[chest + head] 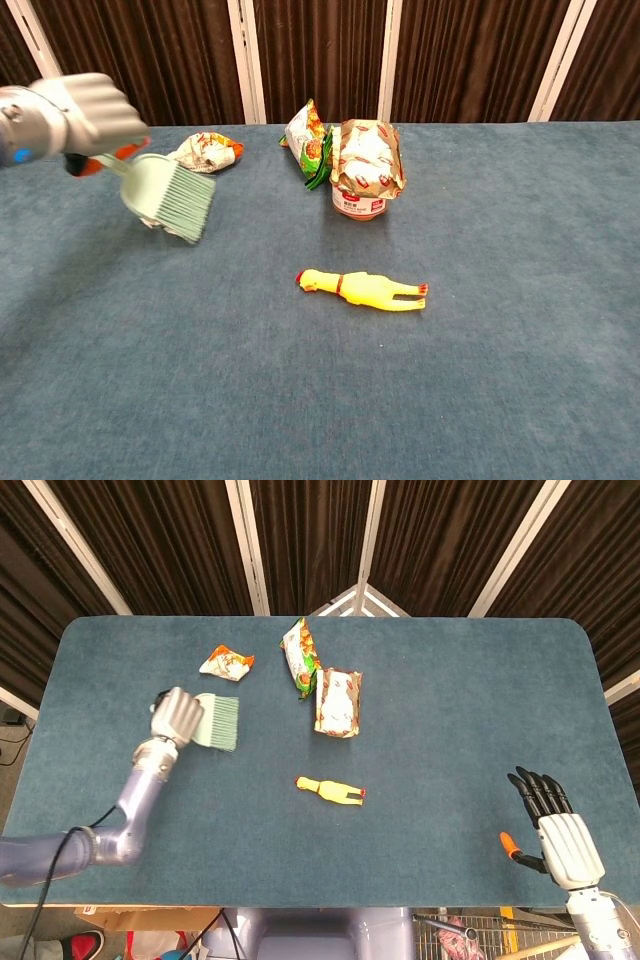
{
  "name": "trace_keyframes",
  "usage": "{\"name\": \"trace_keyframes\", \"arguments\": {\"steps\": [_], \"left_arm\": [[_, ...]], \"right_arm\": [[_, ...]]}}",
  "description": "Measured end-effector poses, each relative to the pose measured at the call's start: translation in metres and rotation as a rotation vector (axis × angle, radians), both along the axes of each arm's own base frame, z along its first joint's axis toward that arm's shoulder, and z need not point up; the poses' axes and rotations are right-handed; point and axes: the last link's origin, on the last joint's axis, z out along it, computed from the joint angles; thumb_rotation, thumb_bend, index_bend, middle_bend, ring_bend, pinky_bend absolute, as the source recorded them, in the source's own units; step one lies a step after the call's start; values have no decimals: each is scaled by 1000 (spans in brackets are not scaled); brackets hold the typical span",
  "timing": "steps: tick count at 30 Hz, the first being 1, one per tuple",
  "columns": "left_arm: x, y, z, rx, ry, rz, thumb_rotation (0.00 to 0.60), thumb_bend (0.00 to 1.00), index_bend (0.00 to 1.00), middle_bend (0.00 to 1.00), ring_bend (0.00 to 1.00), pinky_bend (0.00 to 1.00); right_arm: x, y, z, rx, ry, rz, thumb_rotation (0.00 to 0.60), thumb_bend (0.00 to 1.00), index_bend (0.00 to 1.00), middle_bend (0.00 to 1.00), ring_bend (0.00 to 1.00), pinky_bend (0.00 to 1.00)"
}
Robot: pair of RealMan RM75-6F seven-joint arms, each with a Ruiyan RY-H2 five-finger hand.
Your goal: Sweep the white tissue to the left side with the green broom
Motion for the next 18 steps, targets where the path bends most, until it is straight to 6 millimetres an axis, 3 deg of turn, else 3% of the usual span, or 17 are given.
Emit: {"name": "trace_keyframes", "arguments": {"steps": [7,11,14,18], "left_arm": [[-41,1,61,77,58,36,600,820,723,920,968,949],[-38,9,92,151,-8,23,600,819,723,919,968,950],[-21,14,93,165,-82,-3,600,820,723,919,968,949],[-3,13,64,122,-137,-17,600,820,723,919,969,949]], "right_arm": [[2,-1,-1,1,2,9,600,343,0,0,0,0],[3,-2,-3,2,6,11,600,344,0,0,0,0],[3,-2,-3,3,8,9,600,344,0,0,0,0],[1,-2,-2,-2,5,4,600,343,0,0,0,0]]}}
